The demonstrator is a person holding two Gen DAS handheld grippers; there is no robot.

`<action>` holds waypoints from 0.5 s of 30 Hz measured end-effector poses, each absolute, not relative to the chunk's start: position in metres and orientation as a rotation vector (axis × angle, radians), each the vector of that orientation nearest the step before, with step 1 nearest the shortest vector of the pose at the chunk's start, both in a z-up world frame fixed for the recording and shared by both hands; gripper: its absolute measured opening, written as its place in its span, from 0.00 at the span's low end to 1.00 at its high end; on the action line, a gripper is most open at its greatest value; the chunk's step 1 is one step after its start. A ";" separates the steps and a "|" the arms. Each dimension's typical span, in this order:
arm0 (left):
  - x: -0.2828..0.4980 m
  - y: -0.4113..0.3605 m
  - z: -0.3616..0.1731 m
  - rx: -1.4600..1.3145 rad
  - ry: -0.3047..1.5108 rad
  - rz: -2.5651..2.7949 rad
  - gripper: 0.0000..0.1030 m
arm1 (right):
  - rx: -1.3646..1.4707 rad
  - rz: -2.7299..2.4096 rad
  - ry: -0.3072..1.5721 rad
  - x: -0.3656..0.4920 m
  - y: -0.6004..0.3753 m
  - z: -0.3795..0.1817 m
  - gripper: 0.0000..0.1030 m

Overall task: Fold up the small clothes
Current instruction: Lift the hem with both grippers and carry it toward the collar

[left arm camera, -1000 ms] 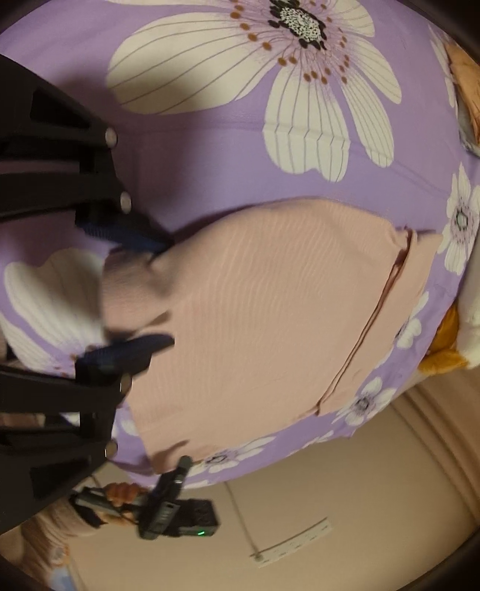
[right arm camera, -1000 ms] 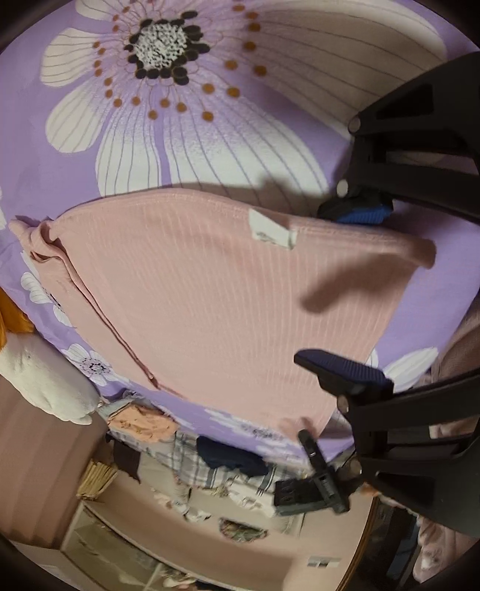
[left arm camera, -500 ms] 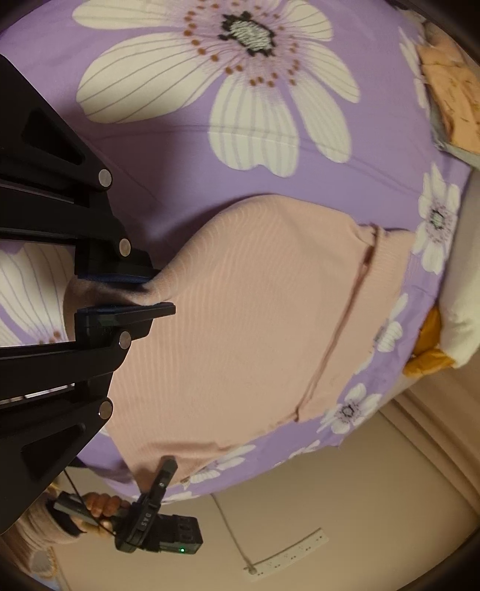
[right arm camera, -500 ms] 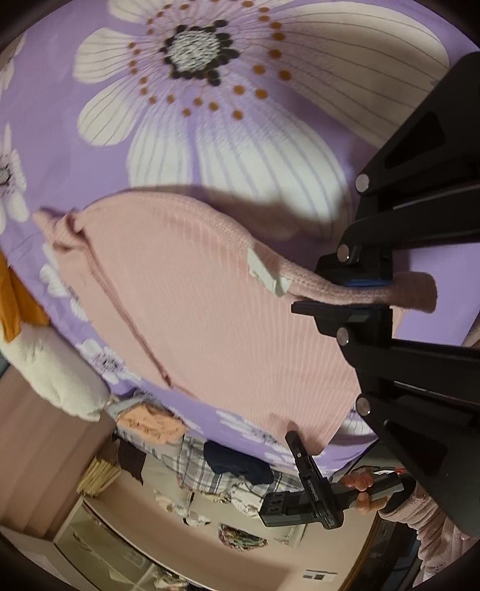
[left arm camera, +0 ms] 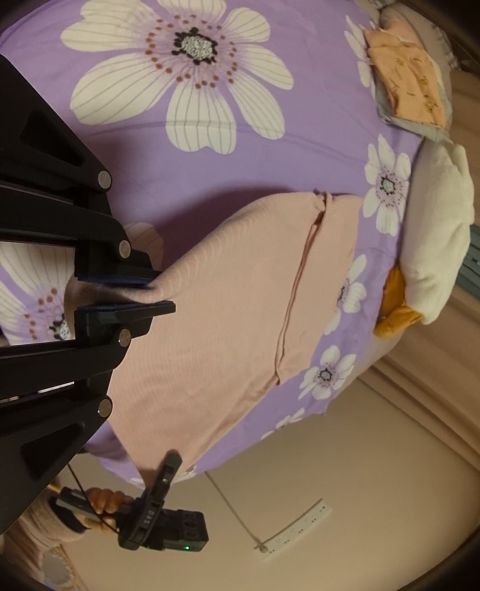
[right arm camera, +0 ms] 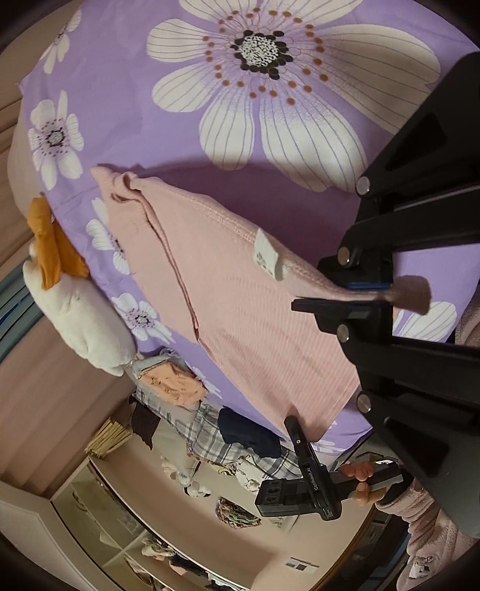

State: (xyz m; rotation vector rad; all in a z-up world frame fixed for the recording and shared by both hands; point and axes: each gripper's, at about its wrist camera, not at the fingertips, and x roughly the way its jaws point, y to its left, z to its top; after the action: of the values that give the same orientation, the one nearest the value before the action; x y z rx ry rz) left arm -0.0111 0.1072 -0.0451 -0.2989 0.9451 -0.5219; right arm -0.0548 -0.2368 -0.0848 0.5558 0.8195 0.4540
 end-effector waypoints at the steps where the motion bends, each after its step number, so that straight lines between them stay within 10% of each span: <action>1: -0.013 0.108 -0.042 -0.298 0.939 -0.524 0.06 | 0.551 0.454 0.814 -0.056 -0.237 -0.083 0.04; 15: -0.018 0.115 -0.042 -0.271 0.954 -0.481 0.00 | 0.505 0.476 0.803 -0.075 -0.241 -0.073 0.05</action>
State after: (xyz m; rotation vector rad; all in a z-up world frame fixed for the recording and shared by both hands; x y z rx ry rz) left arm -0.0180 0.1150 -0.0420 -0.2707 0.9538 -0.4806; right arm -0.0746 -0.2412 -0.0734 0.5048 0.8035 0.4758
